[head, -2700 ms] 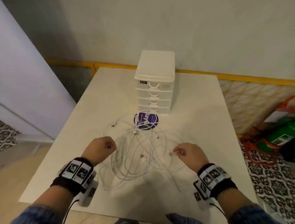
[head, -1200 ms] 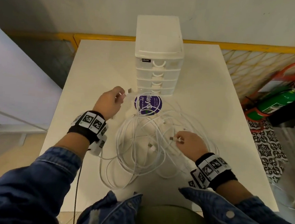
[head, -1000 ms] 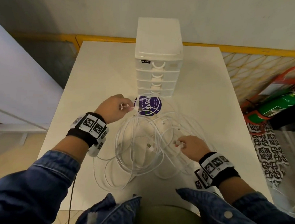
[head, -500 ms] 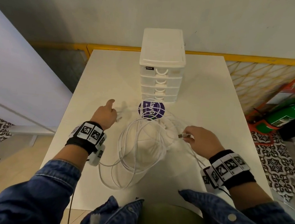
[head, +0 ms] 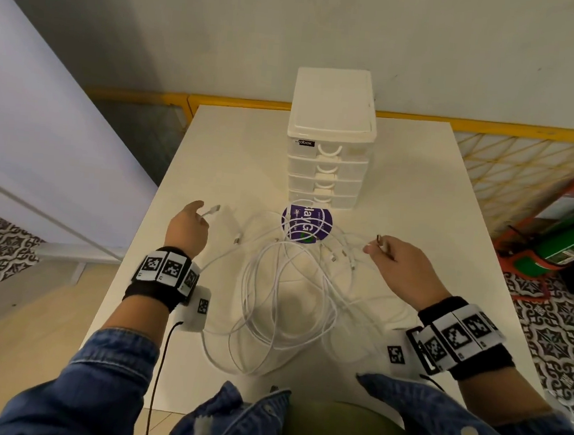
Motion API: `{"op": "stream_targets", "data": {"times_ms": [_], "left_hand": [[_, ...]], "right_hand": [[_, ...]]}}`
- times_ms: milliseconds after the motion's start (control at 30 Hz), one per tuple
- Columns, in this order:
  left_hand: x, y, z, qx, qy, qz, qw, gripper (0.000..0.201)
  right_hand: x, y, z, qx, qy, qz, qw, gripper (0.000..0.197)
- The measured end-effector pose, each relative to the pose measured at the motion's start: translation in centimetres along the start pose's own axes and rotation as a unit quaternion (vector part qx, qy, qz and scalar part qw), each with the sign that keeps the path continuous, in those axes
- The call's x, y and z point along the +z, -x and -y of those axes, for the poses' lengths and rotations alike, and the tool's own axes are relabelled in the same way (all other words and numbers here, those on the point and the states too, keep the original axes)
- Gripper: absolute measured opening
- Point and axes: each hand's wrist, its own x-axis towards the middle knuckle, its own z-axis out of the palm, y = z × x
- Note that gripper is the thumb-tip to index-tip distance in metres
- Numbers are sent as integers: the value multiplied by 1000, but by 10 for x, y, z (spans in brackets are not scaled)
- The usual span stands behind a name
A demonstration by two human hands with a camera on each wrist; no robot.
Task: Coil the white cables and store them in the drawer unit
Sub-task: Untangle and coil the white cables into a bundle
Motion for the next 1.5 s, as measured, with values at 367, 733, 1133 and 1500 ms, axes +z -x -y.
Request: {"op": "stream_targets", "data": {"times_ms": [367,733,1133,1500], "left_hand": [[2,-15,5,-8,12,3,1000,32],[64,-33,-19,-40,-92,154,983,51],[46,-31,-30,106,148,8,983,19],[-15,14,-123,205,422,172,866,9]], "right_hand": [[10,-12,13,23,-157,20,987,23],[26,-8,22,25,-146,13,989,27],[35,-4,50,-73,-223,-5,972,22],[40,-37,119,-148,-272,-159,937,19]]}}
